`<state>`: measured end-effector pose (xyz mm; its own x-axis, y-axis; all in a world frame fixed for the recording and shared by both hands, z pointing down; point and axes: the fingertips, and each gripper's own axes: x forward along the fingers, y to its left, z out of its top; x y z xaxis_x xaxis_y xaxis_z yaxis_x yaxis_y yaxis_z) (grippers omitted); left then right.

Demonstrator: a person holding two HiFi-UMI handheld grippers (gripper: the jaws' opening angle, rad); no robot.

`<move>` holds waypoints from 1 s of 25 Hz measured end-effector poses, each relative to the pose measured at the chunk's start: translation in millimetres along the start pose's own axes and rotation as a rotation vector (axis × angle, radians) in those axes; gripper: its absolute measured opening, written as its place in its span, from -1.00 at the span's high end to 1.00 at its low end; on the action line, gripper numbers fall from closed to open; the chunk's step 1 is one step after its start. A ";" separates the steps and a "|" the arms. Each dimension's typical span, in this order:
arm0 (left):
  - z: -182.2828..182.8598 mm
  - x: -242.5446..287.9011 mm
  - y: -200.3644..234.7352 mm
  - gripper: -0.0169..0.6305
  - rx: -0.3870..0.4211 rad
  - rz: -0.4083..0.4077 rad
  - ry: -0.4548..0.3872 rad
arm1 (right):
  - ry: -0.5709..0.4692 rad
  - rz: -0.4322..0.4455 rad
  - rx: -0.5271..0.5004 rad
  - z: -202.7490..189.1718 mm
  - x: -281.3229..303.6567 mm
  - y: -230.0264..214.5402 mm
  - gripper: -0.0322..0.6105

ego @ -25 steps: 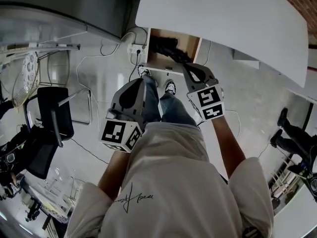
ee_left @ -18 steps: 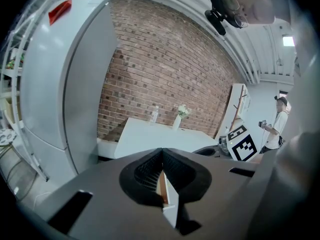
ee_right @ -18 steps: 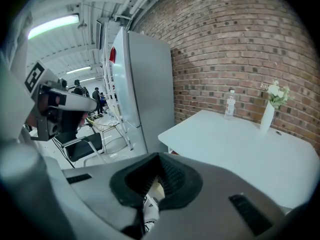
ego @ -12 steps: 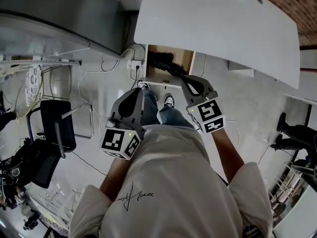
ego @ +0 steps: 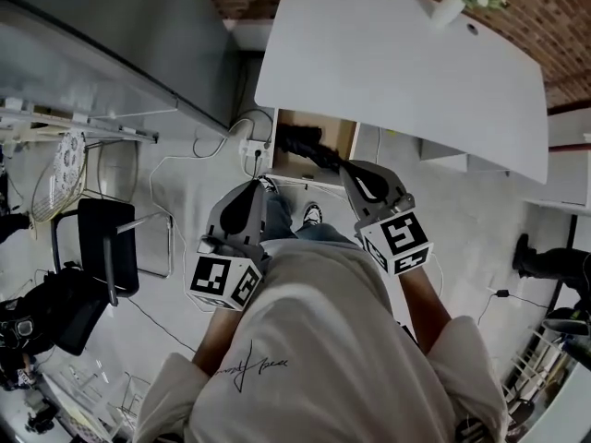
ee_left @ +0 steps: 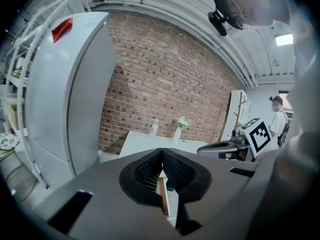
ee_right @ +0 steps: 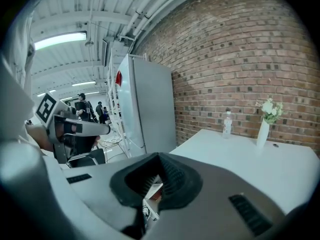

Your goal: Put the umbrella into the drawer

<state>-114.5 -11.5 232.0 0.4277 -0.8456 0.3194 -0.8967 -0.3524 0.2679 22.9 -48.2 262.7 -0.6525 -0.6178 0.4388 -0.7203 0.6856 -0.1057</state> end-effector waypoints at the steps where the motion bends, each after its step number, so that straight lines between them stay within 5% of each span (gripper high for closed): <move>1: 2.1 -2.2 -1.5 0.90 0.001 -0.001 -0.007 | -0.012 -0.005 0.001 3.5 -4.3 -0.3 0.85; 14: 28.4 -20.2 -12.5 0.90 0.047 0.000 -0.096 | -0.061 -0.072 0.039 10.6 -43.0 0.3 0.85; 25: 25.8 -18.8 -19.0 0.90 0.038 -0.031 -0.069 | -0.076 -0.086 0.019 12.0 -47.2 12.8 0.85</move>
<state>-108.4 0.7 197.4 0.4480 -0.8589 0.2480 -0.8872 -0.3928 0.2420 41.6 -15.0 229.9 -0.6035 -0.7019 0.3782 -0.7782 0.6218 -0.0879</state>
